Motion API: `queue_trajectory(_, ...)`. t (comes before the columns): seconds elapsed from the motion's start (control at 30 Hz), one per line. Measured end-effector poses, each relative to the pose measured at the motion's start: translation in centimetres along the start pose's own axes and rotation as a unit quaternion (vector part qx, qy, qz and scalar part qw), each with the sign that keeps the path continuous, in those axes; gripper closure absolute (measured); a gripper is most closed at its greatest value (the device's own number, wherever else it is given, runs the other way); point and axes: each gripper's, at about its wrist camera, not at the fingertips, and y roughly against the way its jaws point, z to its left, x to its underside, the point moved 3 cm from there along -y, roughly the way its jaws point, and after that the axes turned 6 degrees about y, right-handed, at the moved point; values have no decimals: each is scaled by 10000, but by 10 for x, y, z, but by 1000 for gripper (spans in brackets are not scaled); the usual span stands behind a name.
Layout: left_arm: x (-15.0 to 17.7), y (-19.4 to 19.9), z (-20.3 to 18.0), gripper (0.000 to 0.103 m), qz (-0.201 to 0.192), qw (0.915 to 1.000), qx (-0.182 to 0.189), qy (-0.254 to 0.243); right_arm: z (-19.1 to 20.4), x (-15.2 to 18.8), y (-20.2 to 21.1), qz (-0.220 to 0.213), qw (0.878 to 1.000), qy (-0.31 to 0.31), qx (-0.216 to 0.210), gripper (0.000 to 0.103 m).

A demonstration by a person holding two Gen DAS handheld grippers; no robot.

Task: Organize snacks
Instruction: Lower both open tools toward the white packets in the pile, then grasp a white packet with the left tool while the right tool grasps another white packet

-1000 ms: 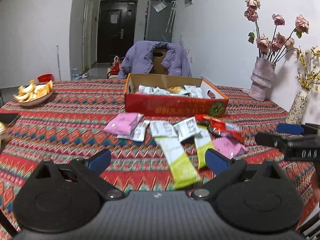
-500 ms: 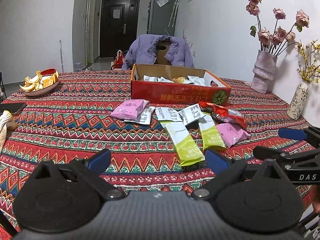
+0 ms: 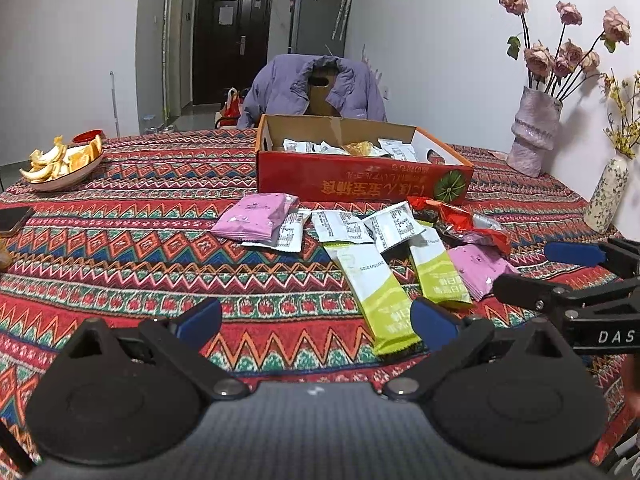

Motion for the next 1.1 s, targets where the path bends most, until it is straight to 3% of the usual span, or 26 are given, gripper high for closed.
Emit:
queue_trajectory(0.43,-36,-53,3,1,70,9996,251,-74,-22,-30,-78,365,9985,-394,-85,33)
queue_trajectory(0.67,-55,-94,-10,21,209,9988,314,-314,-34,-41,-133,479,9966,-630,-223,36)
queue_trajectory(0.83,-61,-127,-15,29,467,9970,394,-482,-39,-44,-164,573,9953,-703,-336,57)
queue_trajectory(1.1,-69,-163,-23,34,700,9954,413,-497,-50,-39,-178,498,9946,-811,-410,78)
